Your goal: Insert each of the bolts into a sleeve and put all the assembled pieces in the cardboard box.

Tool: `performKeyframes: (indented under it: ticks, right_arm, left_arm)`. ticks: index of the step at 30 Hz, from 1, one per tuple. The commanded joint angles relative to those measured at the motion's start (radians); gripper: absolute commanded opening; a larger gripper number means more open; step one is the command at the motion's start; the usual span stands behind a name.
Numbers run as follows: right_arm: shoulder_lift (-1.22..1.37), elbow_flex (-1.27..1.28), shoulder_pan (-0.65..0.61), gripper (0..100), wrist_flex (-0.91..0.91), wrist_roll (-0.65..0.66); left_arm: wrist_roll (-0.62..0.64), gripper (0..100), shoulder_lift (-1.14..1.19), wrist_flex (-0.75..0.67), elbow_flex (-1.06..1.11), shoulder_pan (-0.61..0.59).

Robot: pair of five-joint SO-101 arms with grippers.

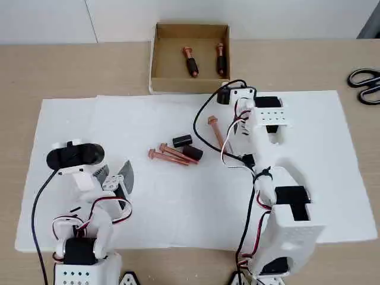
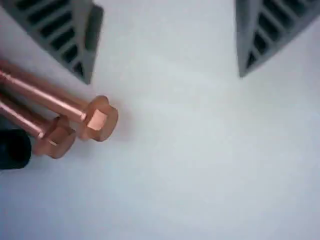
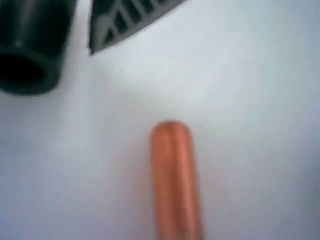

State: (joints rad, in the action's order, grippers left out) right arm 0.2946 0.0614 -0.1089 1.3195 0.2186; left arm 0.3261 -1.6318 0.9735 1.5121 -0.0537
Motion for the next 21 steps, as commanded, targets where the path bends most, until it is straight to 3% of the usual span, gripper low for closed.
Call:
performKeyframes:
  ticks: [1,8,16,21]
  right_arm:
    - [0.024,-0.009,-0.002,19.7,-0.022,-0.015]
    - [0.082,-0.025,0.004,19.1,-0.041,-0.015]
    - [0.077,-0.023,0.005,0.9,-0.045,-0.015]
    - [0.074,-0.08,0.047,0.4,0.012,-0.014]
  left_arm:
    - [0.005,18,-0.009,0.005,-0.005,0.006]
    - [0.005,18,-0.009,0.005,-0.005,0.006]
    - [0.005,18,-0.009,0.005,-0.007,0.006]
    - [0.005,18,-0.009,0.002,-0.019,0.006]
